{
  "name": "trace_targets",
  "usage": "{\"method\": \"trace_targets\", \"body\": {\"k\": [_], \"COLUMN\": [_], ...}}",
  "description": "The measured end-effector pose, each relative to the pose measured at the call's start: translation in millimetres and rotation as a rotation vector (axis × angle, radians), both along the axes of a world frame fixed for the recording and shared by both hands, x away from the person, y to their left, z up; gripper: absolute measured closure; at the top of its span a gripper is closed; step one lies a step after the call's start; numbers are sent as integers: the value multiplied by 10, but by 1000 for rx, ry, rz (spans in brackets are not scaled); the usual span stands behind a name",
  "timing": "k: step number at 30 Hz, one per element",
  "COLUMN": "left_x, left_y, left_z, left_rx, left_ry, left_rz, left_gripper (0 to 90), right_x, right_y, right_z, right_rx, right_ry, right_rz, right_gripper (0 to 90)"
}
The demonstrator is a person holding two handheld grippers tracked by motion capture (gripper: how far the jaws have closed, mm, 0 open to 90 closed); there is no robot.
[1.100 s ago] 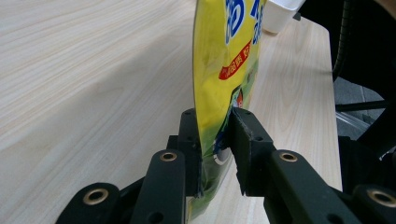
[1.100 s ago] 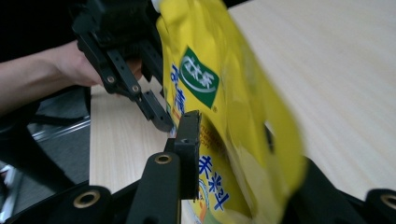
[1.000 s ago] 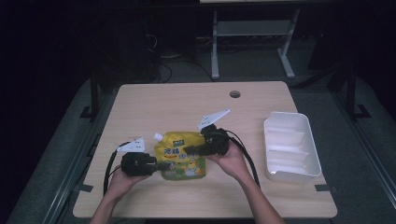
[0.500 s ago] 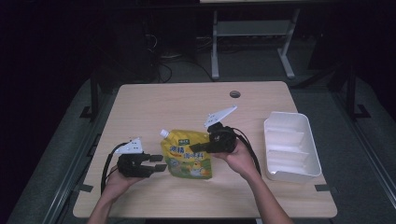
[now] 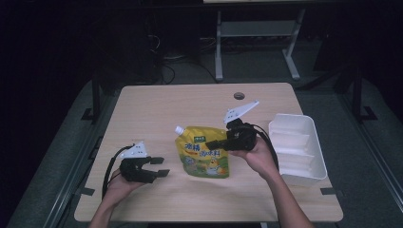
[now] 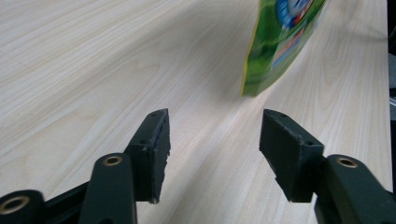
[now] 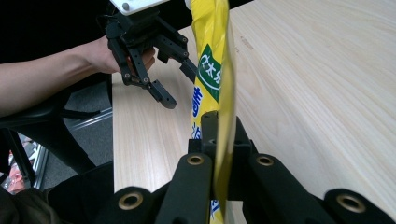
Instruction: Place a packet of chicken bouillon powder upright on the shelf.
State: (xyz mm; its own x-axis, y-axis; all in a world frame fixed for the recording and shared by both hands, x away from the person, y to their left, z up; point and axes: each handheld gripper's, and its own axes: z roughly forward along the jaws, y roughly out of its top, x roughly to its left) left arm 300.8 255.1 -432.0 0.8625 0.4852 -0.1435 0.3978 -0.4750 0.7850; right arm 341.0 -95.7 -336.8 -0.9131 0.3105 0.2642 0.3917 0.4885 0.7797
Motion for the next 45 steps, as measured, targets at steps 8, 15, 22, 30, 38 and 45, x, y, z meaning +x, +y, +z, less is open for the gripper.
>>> {"method": "trace_targets", "body": {"k": [8,15,22,30,38,45], "left_x": [5,8,7,8,10,6], "left_y": [-2,0,3,-4,-6,1], "left_z": [-15,-21,-21,-20,-22,-17], "left_rx": [16,20,24,30,36,37], "left_ry": [3,5,4,1,0,-6], "left_rz": [5,12,21,32,44,48], "left_gripper": [393,373,343,275,230,215], "right_x": [-19,-23,-29,-50,-61,-79], "right_y": [-175,-312,-437,-588,-727,-867], "right_z": [121,200,277,378,470,541], "right_rx": [5,12,7,3,2,1], "right_ry": [-15,-28,-38,-52,-61,-71], "right_rz": [-18,-37,-57,-82,-107,-135], "right_gripper": [898,898,898,898,898,898]}}
